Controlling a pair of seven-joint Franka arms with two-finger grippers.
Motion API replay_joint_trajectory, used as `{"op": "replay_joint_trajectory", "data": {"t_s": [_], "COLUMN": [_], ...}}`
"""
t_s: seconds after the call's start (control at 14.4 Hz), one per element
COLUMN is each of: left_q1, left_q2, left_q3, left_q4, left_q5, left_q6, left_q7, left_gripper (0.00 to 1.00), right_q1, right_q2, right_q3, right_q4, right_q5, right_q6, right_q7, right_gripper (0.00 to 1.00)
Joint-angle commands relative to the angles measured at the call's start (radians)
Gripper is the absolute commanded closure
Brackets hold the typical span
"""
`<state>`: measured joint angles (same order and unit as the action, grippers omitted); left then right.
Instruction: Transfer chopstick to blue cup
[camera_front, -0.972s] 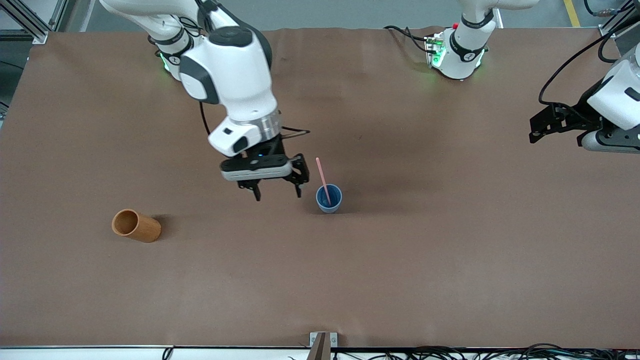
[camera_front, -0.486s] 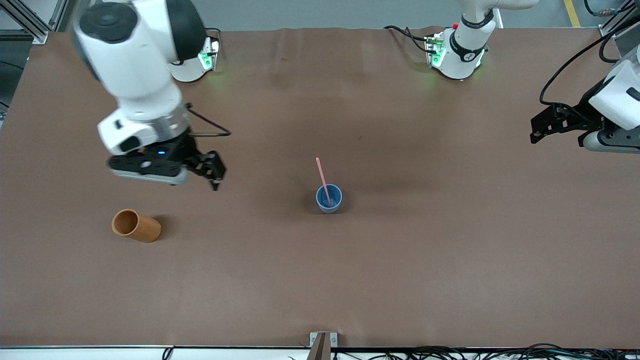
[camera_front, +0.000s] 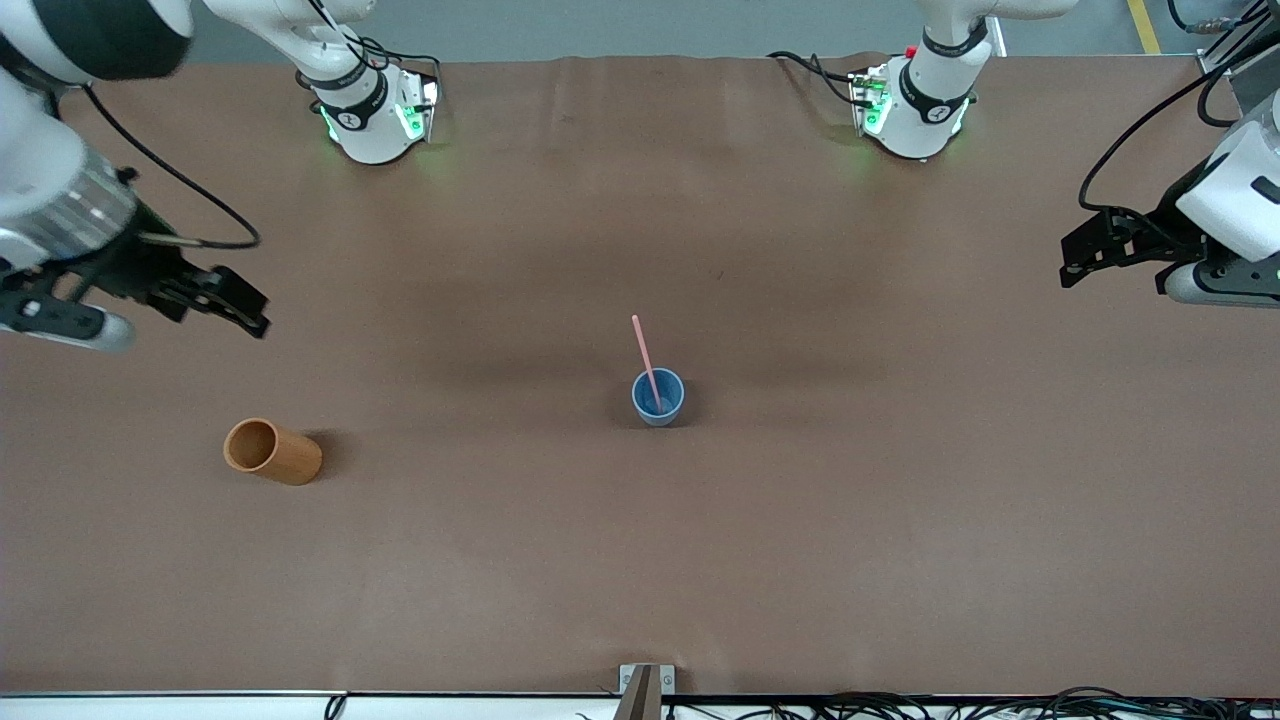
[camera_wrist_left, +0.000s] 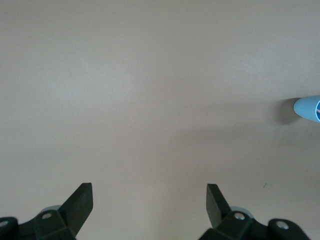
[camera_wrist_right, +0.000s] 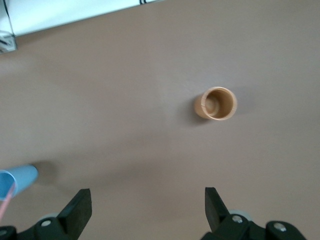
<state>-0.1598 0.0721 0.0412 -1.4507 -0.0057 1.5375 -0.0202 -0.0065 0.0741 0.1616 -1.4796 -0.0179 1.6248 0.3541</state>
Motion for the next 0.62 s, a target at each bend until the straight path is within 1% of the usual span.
{"op": "replay_joint_trajectory", "data": {"t_s": [0.0,0.14,0.28,0.35,0.49,0.56], "left_q1": [0.006,0.006,0.005,0.006,0.006,0.006], "left_q2": [0.0,0.0,0.003,0.003,0.003,0.003], "left_q3": [-0.006,-0.004,-0.004,-0.004,-0.004,-0.004], "left_q4": [0.004,0.004,0.006,0.006,0.006,0.006], "left_q5": [0.007,0.006,0.006,0.006,0.006,0.006], "left_q6": [0.006,0.006,0.006,0.006,0.006,0.006], "left_q7": [0.003,0.011,0.006,0.006,0.009,0.008], "left_gripper": [0.0,0.0,0.0,0.0,0.0,0.0], "right_q1": [0.02,0.02,0.022,0.023,0.017,0.014], "right_q2": [-0.068,-0.066,-0.066,-0.063,-0.06,-0.056], "right_q3": [-0.065,-0.082,-0.096,-0.097,-0.097,-0.108], "right_q4": [-0.051,-0.05,-0.042,-0.042,-0.038,-0.022], "right_q5": [0.021,0.021,0.023,0.007,0.007,0.015], "right_q6": [-0.066,-0.068,-0.053,-0.04,-0.043,-0.042], "right_q7": [-0.122,-0.185,-0.191,-0.192,-0.192,-0.192], "right_gripper": [0.0,0.0,0.0,0.0,0.0,0.0]}}
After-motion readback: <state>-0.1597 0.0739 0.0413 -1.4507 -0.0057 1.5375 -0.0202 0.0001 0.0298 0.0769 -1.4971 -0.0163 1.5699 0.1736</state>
